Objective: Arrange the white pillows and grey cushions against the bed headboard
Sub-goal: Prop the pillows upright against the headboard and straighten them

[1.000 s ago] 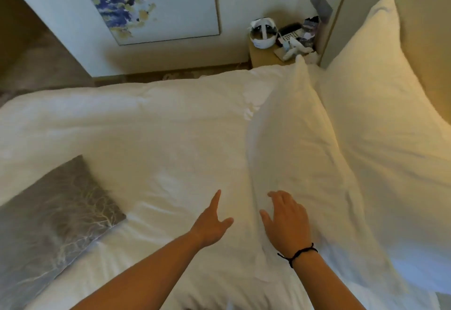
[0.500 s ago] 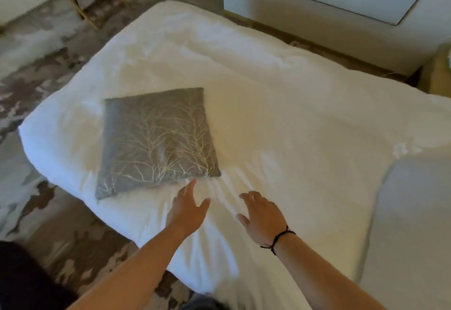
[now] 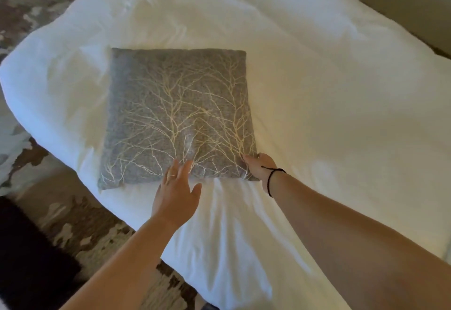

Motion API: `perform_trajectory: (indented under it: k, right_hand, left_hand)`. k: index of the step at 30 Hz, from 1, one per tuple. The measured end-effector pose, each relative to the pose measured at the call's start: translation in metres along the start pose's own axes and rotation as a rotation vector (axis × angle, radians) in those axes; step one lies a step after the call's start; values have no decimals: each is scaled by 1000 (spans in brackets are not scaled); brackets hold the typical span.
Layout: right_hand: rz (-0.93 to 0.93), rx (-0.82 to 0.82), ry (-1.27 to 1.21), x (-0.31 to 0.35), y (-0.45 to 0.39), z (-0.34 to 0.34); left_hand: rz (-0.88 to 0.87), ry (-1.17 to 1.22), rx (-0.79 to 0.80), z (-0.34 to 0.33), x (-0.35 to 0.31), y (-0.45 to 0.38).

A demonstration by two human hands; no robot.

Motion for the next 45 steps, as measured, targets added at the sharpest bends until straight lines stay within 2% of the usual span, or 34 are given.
perform_trajectory:
  k: [3, 6, 11, 14, 16, 19, 21, 24, 26, 30, 34, 37, 39, 42, 45]
  right_hand:
    - [-112, -6, -7, 3, -13, -17]
    - [-141, -61, -45, 10, -14, -19]
    - [-51, -100, -204, 31, 15, 3]
    - [113, -127, -241, 35, 52, 24]
    - [204, -172, -291, 30, 78, 48]
    - [276, -286, -336, 7, 114, 96]
    - [183, -331, -367, -19, 134, 123]
    - [7, -315, -486, -57, 163, 161]
    - [-7, -342, -525, -82, 182, 189]
    - [122, -509, -476, -125, 226, 259]
    - [324, -769, -403, -161, 275, 346]
    - [435, -922, -367, -199, 307, 404]
    - [442, -1040, -387, -238, 320, 432]
    - [279, -1232, -462, -311, 320, 459]
    - [-2, -1237, -472, -390, 300, 472]
  left_hand:
    - [-13, 18, 22, -6, 6, -10]
    - [-56, -19, 16, -7, 7, -17]
    - [-99, -78, -58, -3, -5, -19]
    - [-180, -133, -154, 7, -22, -14]
    - [-232, -102, -173, 14, -40, -9]
    - [-317, -68, -97, 12, -73, 11]
    - [-376, -66, -51, 1, -96, 37]
    - [-427, -79, 10, -19, -132, 79]
    - [-453, -65, 52, -28, -156, 108]
    - [-559, 102, 82, -32, -210, 168]
    - [-672, 392, 111, -34, -291, 236]
    - [-692, 567, 185, -47, -346, 289]
    - [-723, 578, 261, -60, -376, 325]
    - [-803, 506, 489, -88, -410, 375]
    - [-894, 274, 786, -120, -418, 412]
Point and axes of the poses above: each hand's wrist, its own y-axis away from the middle knuckle, its own z-axis out of the back of the hand, x = y × z, the point moved 3 cm from there along -y, towards the middle knuckle, and after that the axes turned 15 degrees about -x, right-handed, at the moved point
